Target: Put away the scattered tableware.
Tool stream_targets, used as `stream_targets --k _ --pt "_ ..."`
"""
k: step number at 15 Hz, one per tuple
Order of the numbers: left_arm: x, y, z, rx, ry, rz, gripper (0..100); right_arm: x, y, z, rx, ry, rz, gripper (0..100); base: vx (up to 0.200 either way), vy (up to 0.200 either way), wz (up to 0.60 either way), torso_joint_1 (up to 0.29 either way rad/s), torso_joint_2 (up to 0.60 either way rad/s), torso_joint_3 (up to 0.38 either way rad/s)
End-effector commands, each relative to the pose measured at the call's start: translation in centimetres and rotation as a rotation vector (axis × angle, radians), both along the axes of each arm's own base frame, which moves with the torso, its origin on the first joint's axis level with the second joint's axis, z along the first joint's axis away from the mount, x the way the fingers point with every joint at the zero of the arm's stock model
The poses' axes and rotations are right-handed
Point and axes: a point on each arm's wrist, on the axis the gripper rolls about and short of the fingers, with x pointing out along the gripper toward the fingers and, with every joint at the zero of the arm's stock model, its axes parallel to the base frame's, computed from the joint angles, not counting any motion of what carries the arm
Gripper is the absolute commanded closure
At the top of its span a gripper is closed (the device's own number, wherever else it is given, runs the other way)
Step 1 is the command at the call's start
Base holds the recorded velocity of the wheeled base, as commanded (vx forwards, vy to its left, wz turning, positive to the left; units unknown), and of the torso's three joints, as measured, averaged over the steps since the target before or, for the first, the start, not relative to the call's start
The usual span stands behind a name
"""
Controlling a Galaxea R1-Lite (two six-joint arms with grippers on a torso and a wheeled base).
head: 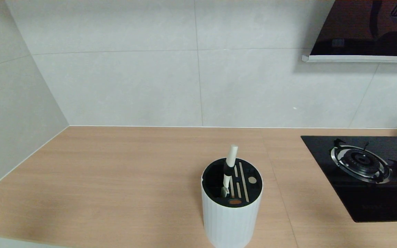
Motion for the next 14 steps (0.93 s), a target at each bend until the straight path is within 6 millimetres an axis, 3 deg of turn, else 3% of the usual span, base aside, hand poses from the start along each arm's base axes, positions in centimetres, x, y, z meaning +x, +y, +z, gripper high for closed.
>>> stream_targets --k 1,4,6,7,9,12,14 --pt "-3.5 -0.3 -2.1 0.002 -0.097 0.081 0 -5.5 -0.6 -3.0 0.008 -0.126 -0.103 0 0.000 0.000 0.00 0.000 0.00 0.000" --pt "-4.0 -1.1 -4.7 0.016 -0.100 0.138 0 -5.6 0.0 -4.0 0.041 -0.119 -0.243 0 0.000 0.000 0.00 0.000 0.00 0.000" --pt "-2.7 -1.1 -6.2 -0.015 -0.073 0.148 0 -5.1 0.5 -6.5 0.019 -0.080 -0.244 0 0.000 0.000 0.00 0.000 0.00 0.000" --pt "-2.0 -1.1 -7.3 -0.010 -0.033 0.137 0 -4.3 0.5 -8.0 0.016 -0.035 -0.223 0 0.000 0.000 0.00 0.000 0.00 0.000" --pt "-0.1 -1.3 -10.4 0.023 0.089 0.045 0 -1.5 0.9 -13.0 0.029 0.146 0.003 0 0.000 0.000 0.00 0.000 0.00 0.000" --pt "1.5 -1.5 -13.9 0.045 0.209 -0.064 0 -0.3 1.0 -15.6 -0.018 0.179 0.043 0 0.000 0.000 0.00 0.000 0.00 0.000" --pt "1.9 -1.8 -15.2 0.055 0.287 -0.190 0 -0.3 1.0 -15.9 -0.046 0.209 0.038 0 0.000 0.000 0.00 0.000 0.00 0.000"
